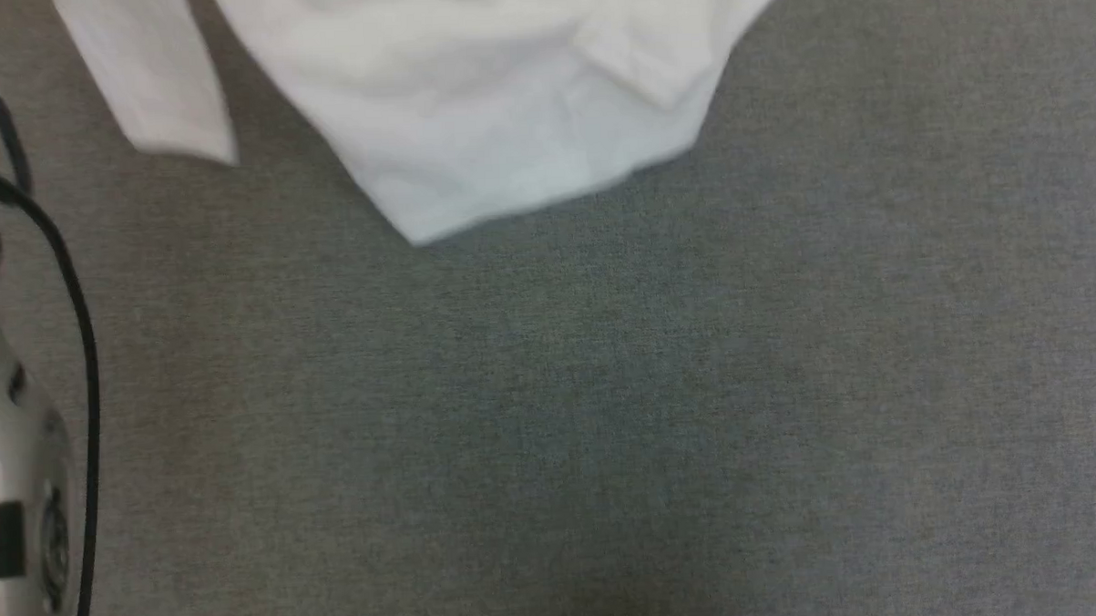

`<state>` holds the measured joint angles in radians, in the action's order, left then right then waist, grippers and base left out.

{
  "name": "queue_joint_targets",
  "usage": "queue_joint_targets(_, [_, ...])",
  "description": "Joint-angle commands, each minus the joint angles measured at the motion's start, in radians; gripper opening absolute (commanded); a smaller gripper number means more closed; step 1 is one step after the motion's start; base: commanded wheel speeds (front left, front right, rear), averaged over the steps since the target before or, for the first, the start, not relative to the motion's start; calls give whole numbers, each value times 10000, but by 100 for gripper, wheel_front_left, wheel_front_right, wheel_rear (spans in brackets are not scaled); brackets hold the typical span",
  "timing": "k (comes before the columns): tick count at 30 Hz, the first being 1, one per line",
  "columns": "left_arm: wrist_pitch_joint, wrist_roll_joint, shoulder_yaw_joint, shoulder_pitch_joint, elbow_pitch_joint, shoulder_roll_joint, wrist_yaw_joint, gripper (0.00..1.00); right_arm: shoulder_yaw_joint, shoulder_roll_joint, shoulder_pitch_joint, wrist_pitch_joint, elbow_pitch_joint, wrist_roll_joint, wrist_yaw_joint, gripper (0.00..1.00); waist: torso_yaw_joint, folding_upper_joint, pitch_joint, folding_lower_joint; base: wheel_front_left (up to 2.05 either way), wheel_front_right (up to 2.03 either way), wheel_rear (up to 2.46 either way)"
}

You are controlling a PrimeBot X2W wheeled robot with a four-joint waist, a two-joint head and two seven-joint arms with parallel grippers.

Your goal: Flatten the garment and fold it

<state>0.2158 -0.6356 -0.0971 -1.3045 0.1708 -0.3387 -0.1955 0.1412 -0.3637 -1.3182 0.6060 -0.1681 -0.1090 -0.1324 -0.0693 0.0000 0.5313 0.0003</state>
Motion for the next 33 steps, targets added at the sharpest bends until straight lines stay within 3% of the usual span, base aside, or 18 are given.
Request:
queue_joint_targets(1, [-338,147,147,-572,192,-83,-97,0,-178,67,-571,-361,-319,271,17,0,-412,0,855,-3,0,0,0])
queue_joint_targets(8, [-1959,391,530,-2201,1151,-15,-22,0,-839,477,-2545,-2663,-1602,1373,17,0,-412,0,1024,-3,0,0,0])
queue_joint_targets(13, [-2548,424,502,-2344,1683,38,212,0,-621,579,-2723,-3523,-2532,1716,17,0,-350,0,956,-3,0,0,0])
queue_joint_targets(14, [-2551,401,323,-1662,2155,-35,531,0,-435,632,-2140,-3829,-3174,1505,17,0,-279,0,845,-3,0,0,0])
queue_joint_targets(23, [-1629,376,-640,2544,3422,-359,1394,0,618,359,1290,-4148,-4097,-94,17,0,-97,0,-98,-3,0,0,0])
queue_joint_targets(28, [-971,106,-963,5314,3381,-471,1555,0,1089,105,3729,-3782,-3532,-1448,17,0,-47,0,-999,-3,0,0,0])
queue_joint_targets(33, [-326,-484,-985,7891,2599,-288,1329,0,870,-80,6301,-3193,-2309,-2487,17,0,39,0,-1851,-3,0,0,0])
